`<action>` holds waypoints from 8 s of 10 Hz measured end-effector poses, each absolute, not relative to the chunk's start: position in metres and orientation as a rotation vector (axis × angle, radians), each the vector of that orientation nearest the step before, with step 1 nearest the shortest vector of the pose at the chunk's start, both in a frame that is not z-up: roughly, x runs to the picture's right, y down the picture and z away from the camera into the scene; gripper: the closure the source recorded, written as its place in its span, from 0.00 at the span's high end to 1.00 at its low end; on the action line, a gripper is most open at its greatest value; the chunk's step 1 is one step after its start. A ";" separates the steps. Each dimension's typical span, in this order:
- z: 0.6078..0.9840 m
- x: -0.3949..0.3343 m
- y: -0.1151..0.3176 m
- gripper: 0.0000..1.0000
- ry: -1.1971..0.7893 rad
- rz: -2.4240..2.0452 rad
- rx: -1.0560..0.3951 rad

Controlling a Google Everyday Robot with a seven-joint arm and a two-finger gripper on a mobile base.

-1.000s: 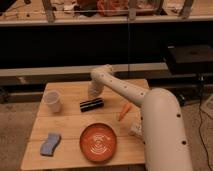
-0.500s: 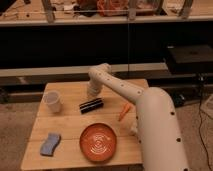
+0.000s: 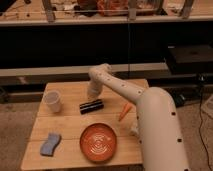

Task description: Push the eraser across the table

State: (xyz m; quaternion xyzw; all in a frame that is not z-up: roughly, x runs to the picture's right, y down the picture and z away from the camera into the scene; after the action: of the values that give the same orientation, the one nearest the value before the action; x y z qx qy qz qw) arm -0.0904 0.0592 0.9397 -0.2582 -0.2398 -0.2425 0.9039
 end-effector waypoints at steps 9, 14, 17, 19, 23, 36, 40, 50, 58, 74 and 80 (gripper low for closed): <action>0.931 -0.084 0.068 0.01 -0.500 -0.503 -0.553; 0.929 -0.079 0.068 0.01 -0.504 -0.505 -0.559; 0.927 -0.075 0.070 0.01 -0.505 -0.508 -0.567; 0.926 -0.073 0.071 0.01 -0.507 -0.509 -0.567; 0.924 -0.063 0.073 0.01 -0.511 -0.512 -0.576; 0.925 -0.045 0.075 0.01 -0.518 -0.516 -0.604; 0.925 -0.047 0.076 0.01 -0.522 -0.523 -0.608; 0.925 -0.048 0.079 0.01 -0.531 -0.545 -0.630; 0.923 -0.054 0.083 0.01 -0.541 -0.583 -0.647; 0.918 -0.056 0.092 0.01 -0.554 -0.663 -0.671; 0.916 -0.054 0.096 0.01 -0.558 -0.686 -0.678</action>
State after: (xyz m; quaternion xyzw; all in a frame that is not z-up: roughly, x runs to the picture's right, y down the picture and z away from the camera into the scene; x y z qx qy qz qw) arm -0.0544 0.0958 0.9159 -0.3218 -0.2648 -0.3256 0.8487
